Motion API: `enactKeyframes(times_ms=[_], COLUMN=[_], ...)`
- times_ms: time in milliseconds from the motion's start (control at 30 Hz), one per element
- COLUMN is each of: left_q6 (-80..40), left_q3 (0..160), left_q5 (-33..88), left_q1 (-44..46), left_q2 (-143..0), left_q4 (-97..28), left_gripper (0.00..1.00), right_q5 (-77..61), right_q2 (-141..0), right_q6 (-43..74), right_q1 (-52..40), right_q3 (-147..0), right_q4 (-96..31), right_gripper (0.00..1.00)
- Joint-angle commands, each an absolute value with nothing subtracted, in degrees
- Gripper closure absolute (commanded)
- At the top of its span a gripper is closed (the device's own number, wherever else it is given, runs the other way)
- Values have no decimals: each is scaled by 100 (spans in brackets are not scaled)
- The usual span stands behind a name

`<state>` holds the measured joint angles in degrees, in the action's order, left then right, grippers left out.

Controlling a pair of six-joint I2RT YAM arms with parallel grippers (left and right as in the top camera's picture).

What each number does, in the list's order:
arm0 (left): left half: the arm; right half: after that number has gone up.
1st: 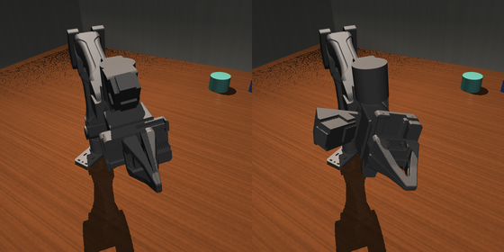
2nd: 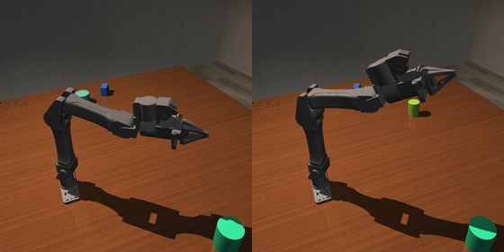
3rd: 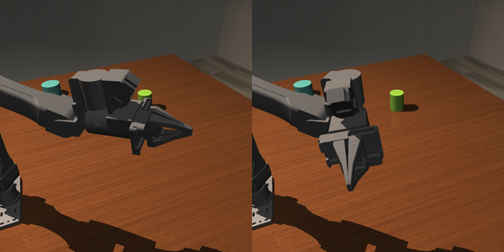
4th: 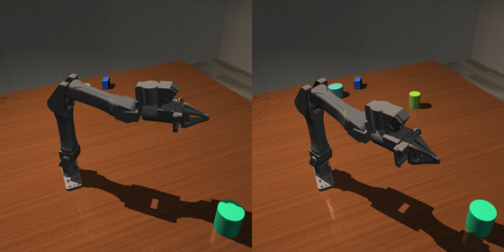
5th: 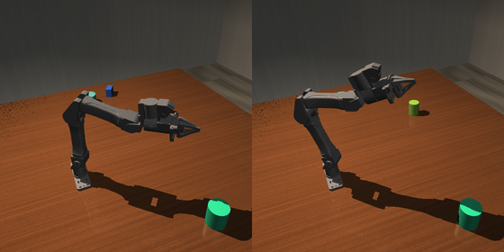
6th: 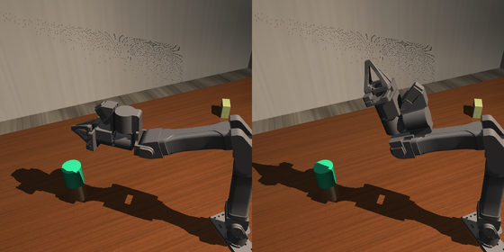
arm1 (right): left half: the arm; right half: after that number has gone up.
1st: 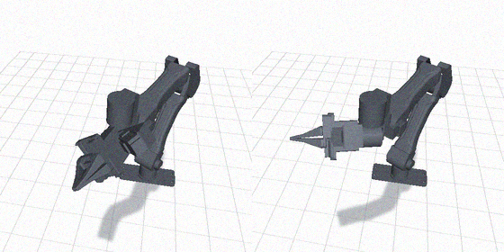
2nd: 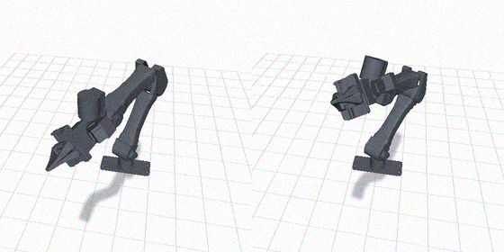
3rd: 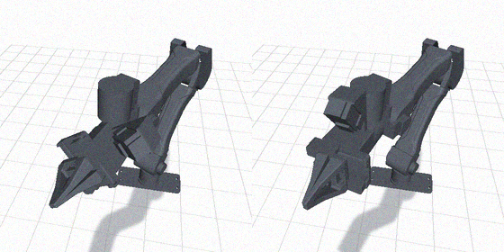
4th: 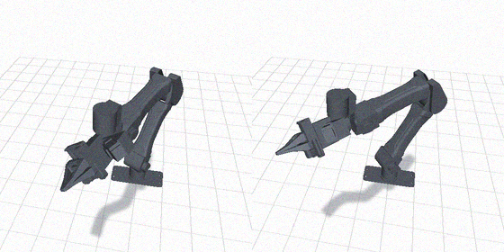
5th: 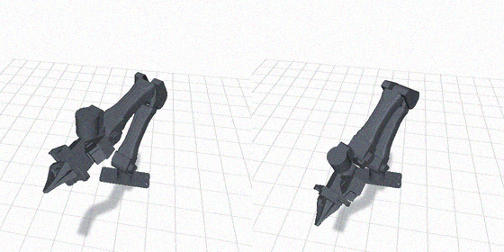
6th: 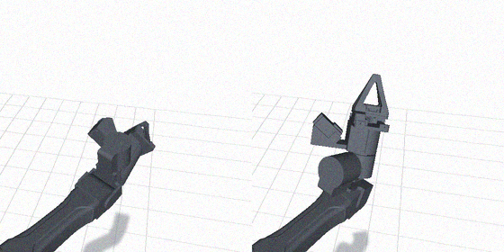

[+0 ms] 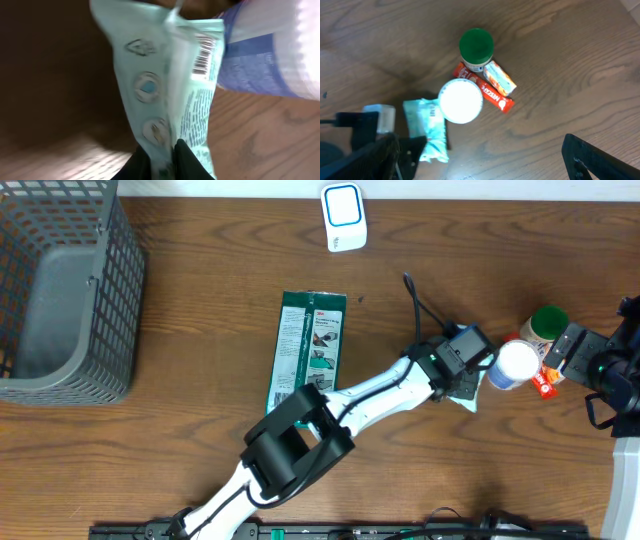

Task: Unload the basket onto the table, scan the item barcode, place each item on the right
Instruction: 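Carry the wipes pouch right and drop it beside the white container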

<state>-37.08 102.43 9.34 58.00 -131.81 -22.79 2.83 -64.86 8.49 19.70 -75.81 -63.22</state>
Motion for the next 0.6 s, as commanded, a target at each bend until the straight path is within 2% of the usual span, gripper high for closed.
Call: enactKeyframes(times_ms=[0, 67, 133, 233, 300, 400, 567], left_q6=[-3734, -3715, -3638, -3242, -3041, -2840, -2720], left_q3=[10261, 10265, 10267, 10267, 10267, 10267, 10267], left_q5=[1247, 1251, 1260, 1238, 1068, 661, 659], left_q1=[5885, 5883, 5874, 5870, 5852, 5789, 5487], left_q2=[-13288, -13251, -13198, -13004, -12805, -12486, -11931], left_q4=[-2228, -2191, -2169, -2171, -2196, -2263, -2504], left_gripper=[83, 69, 64, 38, 27, 21, 20], right_q5=[338, 338, 338, 338, 338, 338, 338], right_q2=[-6488, -6488, -6488, -6488, -6488, -6488, -6488], right_q6=[808, 808, 808, 808, 808, 808, 808], right_q1=[2005, 2005, 2005, 2005, 2005, 2005, 2005], right_q3=[-7649, -7649, -7649, -7649, -7649, -7649, -7649], right_q4=[-6326, -6326, -6326, -6326, -6326, -6326, -6326], right_gripper=[1, 1, 1, 1, 1, 1, 1])
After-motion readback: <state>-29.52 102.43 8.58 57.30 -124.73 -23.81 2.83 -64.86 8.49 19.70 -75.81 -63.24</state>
